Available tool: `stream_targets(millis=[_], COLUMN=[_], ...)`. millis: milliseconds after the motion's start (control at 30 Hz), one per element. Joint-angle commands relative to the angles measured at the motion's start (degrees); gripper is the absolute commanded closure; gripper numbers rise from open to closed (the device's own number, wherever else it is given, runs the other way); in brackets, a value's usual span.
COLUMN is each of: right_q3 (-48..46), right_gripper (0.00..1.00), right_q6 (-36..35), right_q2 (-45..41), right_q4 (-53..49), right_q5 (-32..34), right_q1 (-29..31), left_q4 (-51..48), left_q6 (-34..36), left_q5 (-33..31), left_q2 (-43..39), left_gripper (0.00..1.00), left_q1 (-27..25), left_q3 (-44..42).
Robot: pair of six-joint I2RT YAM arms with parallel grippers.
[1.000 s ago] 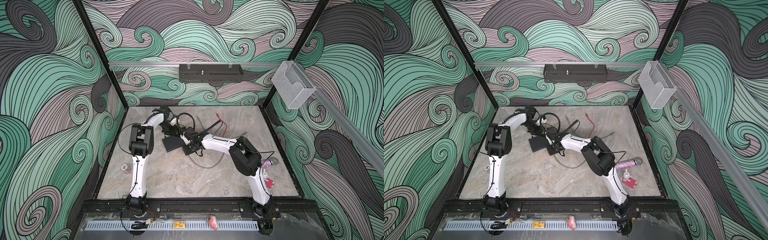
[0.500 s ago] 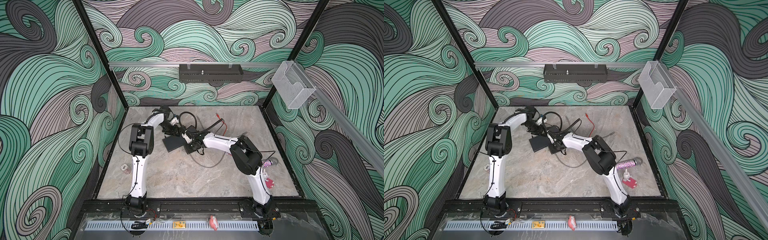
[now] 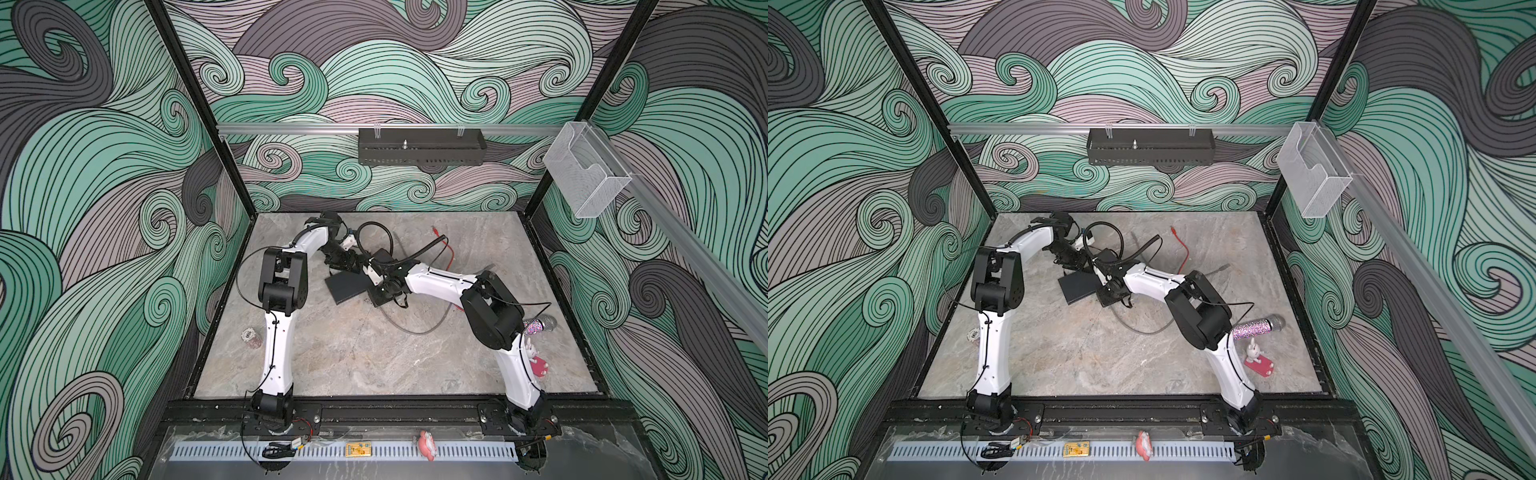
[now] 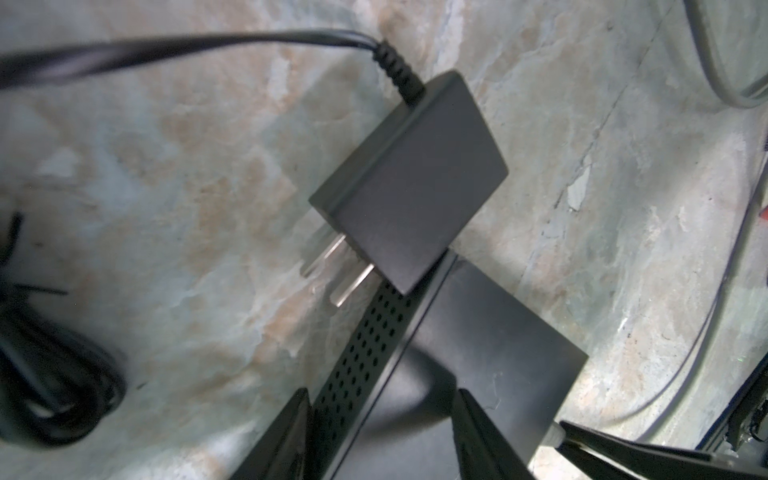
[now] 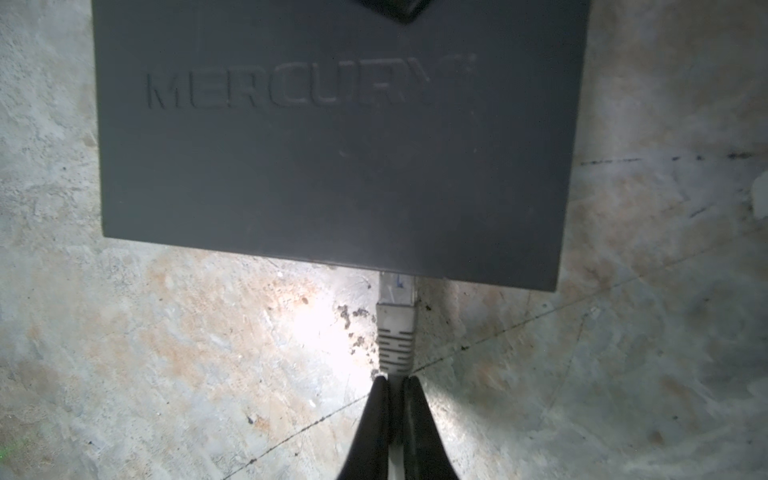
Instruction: Insert the plug into the switch port
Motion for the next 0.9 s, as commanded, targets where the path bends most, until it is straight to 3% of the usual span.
stream_targets(millis=[0, 867], right_q3=[2.74, 5.65], right_gripper=[0.91, 0.91], right_q6=[-1.1, -3.51], right_q2=[-0.04, 0.47], right_q4=[3.44, 2.17], right_q5=[2.25, 3.09], right_q1=[-0.67, -1.06], left_q4=[-3.6, -4.82], left_q6=[0.79, 1.05], left_q5=[0.73, 0.83], left_q2=[1.85, 2.43], left_gripper=[0.47, 0.48], left_q1=[-2.04, -2.79], left_q3=[-0.29, 1.27])
